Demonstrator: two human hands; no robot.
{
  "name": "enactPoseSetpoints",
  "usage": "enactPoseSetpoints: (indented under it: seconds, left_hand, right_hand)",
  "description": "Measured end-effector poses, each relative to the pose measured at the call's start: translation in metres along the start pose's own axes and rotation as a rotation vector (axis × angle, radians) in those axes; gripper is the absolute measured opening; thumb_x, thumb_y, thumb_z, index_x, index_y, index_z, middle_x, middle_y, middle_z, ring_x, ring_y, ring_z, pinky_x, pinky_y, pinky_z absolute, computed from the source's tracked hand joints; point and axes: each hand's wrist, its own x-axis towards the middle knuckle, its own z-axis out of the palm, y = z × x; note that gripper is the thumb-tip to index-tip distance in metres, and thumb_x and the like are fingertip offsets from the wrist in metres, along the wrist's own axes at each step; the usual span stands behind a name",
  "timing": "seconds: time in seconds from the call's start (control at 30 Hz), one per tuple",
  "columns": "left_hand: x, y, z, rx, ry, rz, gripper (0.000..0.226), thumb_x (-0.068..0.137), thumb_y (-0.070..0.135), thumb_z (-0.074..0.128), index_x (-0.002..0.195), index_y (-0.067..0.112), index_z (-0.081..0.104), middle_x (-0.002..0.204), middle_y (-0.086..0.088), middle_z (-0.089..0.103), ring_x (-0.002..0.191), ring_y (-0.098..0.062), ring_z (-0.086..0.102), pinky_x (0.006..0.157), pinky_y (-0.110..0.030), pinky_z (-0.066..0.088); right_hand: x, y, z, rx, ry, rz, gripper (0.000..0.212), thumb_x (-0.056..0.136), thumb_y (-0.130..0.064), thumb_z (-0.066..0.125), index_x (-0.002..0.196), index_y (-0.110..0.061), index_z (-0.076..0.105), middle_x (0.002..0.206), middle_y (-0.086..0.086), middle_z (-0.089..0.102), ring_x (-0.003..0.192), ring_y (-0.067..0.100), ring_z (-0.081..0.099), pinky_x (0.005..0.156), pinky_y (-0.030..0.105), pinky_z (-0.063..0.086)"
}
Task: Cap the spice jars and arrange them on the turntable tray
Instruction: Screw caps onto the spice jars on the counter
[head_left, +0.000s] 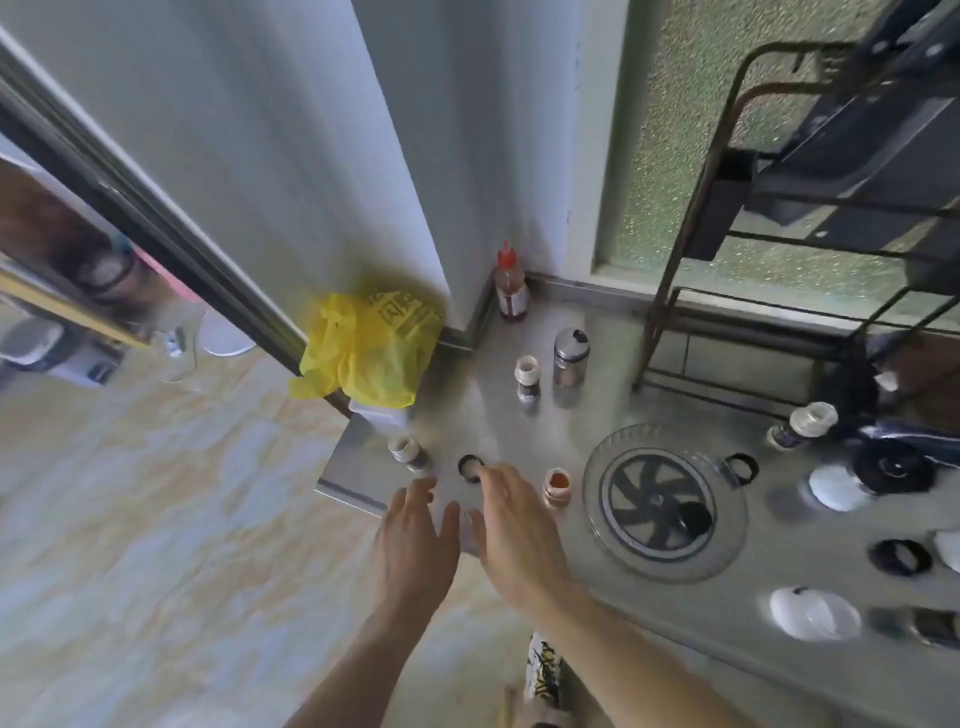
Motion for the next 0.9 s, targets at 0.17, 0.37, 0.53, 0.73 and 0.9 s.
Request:
enactPoseSetpoints:
  seconds: [0.17,0.37,0.53,0.73,0.9]
  left_hand:
    - [0.035,-0.037,0.009,-0.076,0.107,-0.147,0.055,0.093,0.032,0.069,0.139,0.01,0.049,0.137,-0.008,0.059,0.123,-0.033,0.061,0.093,-0.042,0.049]
    - [0.084,-0.058,0.028,-0.162,0.12,-0.143,0.073,0.09,0.036,0.074,0.147,0.006,0.04,0.149,-0.012,0.05,0.135,-0.034,0.05,0.099,-0.038,0.044]
    - [0.105,-0.062,0.048,-0.282,0.109,-0.186,0.055,0.085,0.032,0.078,0.13,0.014,0.052,0.127,-0.007,0.064,0.119,-0.03,0.059,0.083,-0.032,0.041]
    - [0.112,-0.066,0.057,-0.348,0.142,-0.223,0.032,0.086,0.029,0.078,0.106,0.014,0.058,0.1,-0.007,0.075,0.101,-0.035,0.068,0.077,-0.041,0.052]
    - [0.098,-0.061,0.053,-0.413,0.164,-0.142,0.033,0.08,0.034,0.082,0.1,0.019,0.06,0.094,0.002,0.077,0.095,-0.03,0.073,0.081,-0.045,0.058]
  right_hand:
    - [0.051,0.008,0.054,-0.153,-0.038,0.04,0.036,0.09,-0.015,0.065,0.123,-0.019,0.051,0.117,0.003,0.055,0.103,0.027,0.06,0.074,0.036,0.053]
    - [0.088,0.016,0.084,-0.321,-0.039,0.057,0.048,0.07,-0.012,0.082,0.114,-0.022,0.062,0.098,0.006,0.058,0.081,0.03,0.061,0.05,0.034,0.047]
    - [0.096,0.021,0.097,-0.317,-0.081,0.052,0.037,0.077,-0.005,0.074,0.109,-0.019,0.063,0.102,0.009,0.054,0.087,0.032,0.06,0.056,0.035,0.046]
    - [0.096,0.029,0.09,-0.119,-0.059,0.065,0.029,0.085,-0.004,0.065,0.109,-0.017,0.056,0.11,0.005,0.05,0.094,0.032,0.061,0.072,0.037,0.045]
    - [0.096,-0.001,0.048,0.455,0.231,0.07,0.044,0.078,-0.008,0.072,0.118,-0.023,0.06,0.103,-0.002,0.052,0.089,0.01,0.065,0.079,0.021,0.057]
